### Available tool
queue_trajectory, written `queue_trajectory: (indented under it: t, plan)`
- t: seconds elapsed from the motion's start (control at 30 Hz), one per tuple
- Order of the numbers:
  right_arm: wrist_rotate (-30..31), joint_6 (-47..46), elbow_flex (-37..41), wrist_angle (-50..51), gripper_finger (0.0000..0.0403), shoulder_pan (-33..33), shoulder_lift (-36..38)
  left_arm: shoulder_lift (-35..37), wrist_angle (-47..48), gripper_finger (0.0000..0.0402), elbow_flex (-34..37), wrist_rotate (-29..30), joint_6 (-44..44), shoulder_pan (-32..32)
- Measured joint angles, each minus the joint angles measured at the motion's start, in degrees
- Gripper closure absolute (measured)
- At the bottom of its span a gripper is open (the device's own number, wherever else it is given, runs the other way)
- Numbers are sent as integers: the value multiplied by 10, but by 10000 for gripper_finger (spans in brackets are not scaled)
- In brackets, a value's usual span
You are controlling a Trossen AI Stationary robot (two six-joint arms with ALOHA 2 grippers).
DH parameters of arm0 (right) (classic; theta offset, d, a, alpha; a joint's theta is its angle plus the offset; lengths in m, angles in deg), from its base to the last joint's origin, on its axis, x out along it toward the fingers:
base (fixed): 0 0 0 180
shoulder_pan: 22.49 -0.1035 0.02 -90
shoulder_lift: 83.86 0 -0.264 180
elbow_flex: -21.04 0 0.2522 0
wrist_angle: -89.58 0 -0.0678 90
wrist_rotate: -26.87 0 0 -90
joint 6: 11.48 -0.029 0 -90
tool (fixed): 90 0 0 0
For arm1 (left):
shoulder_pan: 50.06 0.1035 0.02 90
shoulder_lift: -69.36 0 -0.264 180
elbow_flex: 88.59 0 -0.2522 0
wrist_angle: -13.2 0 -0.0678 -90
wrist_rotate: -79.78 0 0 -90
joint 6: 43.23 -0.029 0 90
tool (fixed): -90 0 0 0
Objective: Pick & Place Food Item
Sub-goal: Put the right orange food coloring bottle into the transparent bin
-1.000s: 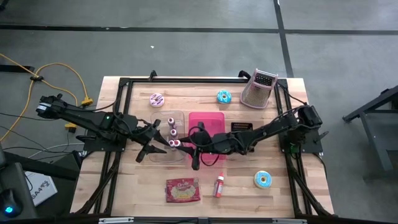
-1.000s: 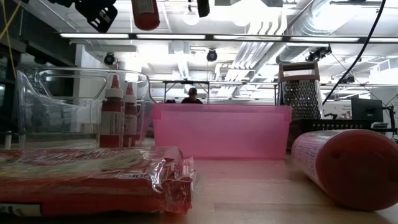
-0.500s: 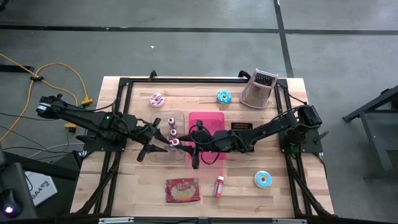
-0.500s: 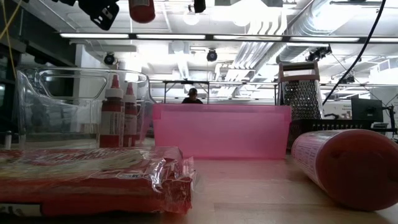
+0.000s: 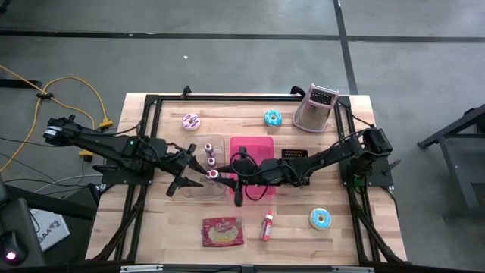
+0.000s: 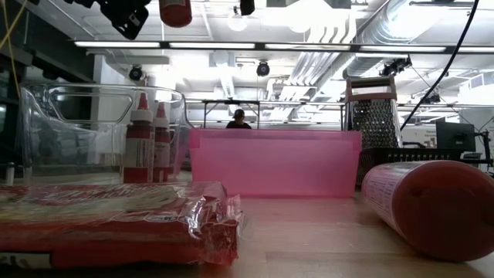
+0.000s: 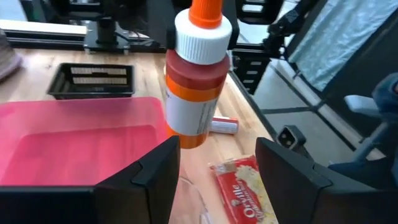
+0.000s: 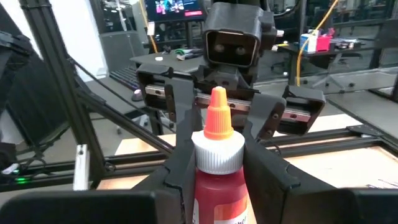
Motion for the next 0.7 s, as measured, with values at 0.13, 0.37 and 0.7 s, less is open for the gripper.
queue_trajectory:
  t: [0.13, 0.37, 0.7]
  plan:
    - [-10, -8, 0, 0, 302, 0, 0, 0, 0, 194, 0, -7, 0, 1]
    - [-18, -10, 0, 0, 302, 0, 0, -17, 10, 194, -11, -32, 11, 30]
    - [-18, -9, 0, 0, 302, 0, 0, -79, 69, 194, -78, -41, -31, 42]
